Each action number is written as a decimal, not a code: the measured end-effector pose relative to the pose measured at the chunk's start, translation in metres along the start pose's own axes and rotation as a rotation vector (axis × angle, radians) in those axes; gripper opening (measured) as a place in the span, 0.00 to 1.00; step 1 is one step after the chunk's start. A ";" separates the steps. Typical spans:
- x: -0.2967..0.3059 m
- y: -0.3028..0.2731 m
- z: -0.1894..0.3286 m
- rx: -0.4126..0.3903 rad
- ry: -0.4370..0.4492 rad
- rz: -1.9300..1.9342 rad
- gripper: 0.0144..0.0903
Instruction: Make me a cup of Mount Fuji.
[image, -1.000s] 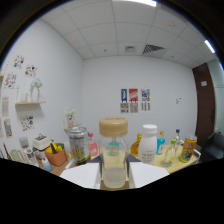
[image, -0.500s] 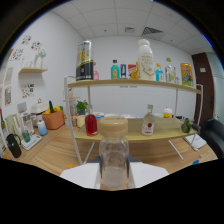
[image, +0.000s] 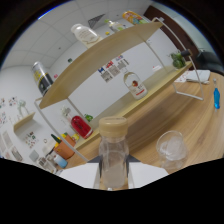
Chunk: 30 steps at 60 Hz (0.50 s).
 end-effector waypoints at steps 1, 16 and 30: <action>-0.001 -0.001 0.000 0.001 -0.006 0.042 0.30; 0.007 -0.019 0.001 0.024 -0.087 0.606 0.30; 0.010 -0.028 -0.002 0.036 -0.142 0.944 0.30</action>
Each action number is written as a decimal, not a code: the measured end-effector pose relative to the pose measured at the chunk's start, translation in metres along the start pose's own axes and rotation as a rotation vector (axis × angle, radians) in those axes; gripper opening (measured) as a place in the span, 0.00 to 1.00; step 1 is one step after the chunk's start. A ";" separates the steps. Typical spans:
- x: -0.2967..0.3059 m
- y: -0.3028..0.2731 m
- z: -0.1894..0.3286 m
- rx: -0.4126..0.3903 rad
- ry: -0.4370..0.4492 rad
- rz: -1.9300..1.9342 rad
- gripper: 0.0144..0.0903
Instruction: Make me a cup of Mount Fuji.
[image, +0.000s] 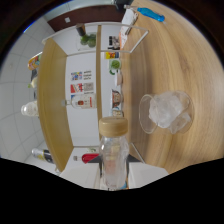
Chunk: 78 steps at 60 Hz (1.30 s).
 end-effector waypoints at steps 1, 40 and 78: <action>-0.001 -0.001 0.000 0.001 -0.005 0.024 0.30; -0.017 0.001 -0.002 -0.033 -0.011 -0.066 0.30; 0.039 0.030 0.023 -0.062 0.200 -1.468 0.30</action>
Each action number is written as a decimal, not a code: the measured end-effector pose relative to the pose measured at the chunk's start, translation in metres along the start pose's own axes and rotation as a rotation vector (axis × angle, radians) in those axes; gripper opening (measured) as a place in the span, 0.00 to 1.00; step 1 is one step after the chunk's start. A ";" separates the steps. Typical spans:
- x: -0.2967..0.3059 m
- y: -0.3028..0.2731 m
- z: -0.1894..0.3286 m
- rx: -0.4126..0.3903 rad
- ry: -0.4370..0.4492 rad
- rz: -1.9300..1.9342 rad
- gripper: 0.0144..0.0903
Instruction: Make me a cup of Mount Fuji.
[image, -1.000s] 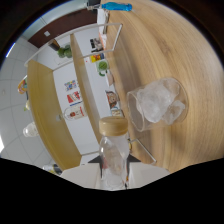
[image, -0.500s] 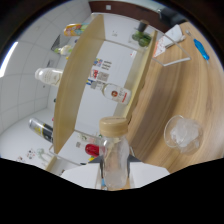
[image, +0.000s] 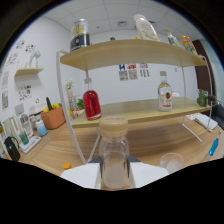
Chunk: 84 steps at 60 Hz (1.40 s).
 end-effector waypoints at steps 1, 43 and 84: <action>0.000 0.003 0.001 -0.005 0.004 -0.015 0.30; -0.001 0.048 0.000 -0.085 0.014 -0.131 0.36; 0.044 -0.028 -0.117 -0.099 0.065 -0.107 0.95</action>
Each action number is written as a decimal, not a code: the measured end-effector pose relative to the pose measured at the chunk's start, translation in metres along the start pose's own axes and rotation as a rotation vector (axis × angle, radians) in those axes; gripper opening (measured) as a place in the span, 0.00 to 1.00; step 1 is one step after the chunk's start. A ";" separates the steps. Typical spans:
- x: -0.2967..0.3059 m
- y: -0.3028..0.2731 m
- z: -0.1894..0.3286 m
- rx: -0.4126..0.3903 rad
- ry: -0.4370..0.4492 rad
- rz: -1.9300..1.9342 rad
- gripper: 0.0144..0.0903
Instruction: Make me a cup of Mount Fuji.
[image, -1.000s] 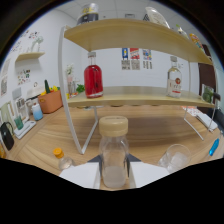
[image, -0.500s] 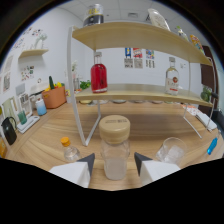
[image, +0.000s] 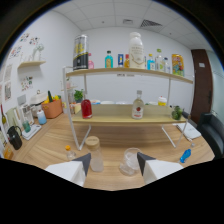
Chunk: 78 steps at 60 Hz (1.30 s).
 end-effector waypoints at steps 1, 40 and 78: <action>0.005 0.002 -0.001 -0.005 0.007 0.001 0.95; 0.093 -0.183 -0.026 0.103 0.033 0.071 0.94; 0.076 -0.300 0.098 0.218 0.014 0.032 0.58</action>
